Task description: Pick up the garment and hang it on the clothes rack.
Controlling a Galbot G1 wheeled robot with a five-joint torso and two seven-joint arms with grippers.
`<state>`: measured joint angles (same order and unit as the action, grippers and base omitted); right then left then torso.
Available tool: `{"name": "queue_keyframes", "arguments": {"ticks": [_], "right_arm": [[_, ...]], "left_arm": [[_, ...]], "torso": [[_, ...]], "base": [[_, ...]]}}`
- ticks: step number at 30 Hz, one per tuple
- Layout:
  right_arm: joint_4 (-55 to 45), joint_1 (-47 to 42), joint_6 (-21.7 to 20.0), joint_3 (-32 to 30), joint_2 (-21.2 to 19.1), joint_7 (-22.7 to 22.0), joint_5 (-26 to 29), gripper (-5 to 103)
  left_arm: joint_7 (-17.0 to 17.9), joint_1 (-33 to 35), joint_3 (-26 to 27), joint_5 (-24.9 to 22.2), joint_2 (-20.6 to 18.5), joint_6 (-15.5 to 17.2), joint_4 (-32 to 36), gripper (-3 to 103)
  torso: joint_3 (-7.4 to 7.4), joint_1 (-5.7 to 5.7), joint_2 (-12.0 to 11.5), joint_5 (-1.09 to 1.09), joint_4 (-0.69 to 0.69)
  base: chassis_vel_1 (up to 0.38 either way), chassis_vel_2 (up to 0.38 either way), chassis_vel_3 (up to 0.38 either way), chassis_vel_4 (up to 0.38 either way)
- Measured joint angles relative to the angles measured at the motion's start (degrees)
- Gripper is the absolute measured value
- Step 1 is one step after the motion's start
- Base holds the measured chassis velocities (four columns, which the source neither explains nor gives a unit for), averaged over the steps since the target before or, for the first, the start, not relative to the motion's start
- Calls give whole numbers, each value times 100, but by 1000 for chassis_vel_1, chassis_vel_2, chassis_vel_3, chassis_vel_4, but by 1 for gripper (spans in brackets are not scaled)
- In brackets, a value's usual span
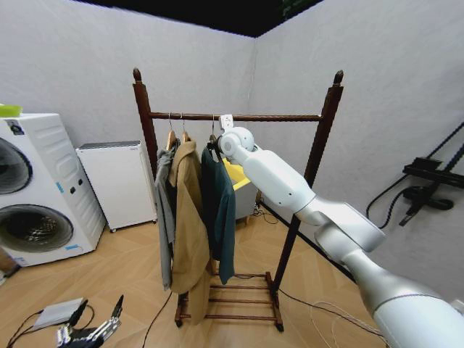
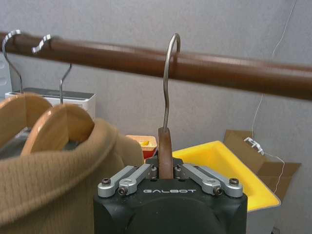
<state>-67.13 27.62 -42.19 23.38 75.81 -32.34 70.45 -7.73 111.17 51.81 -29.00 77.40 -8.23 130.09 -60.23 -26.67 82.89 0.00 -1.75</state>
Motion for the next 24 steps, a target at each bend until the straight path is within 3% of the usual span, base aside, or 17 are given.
{"name": "queue_keyframes", "arguments": {"ticks": [24], "right_arm": [[1165,349,0,191,555,265,-110,9]], "left_arm": [[0,0,0,0,0,0,0,100]], "torso": [[2,1,1,-1,0]], "base": [[0,0,0,0]]}}
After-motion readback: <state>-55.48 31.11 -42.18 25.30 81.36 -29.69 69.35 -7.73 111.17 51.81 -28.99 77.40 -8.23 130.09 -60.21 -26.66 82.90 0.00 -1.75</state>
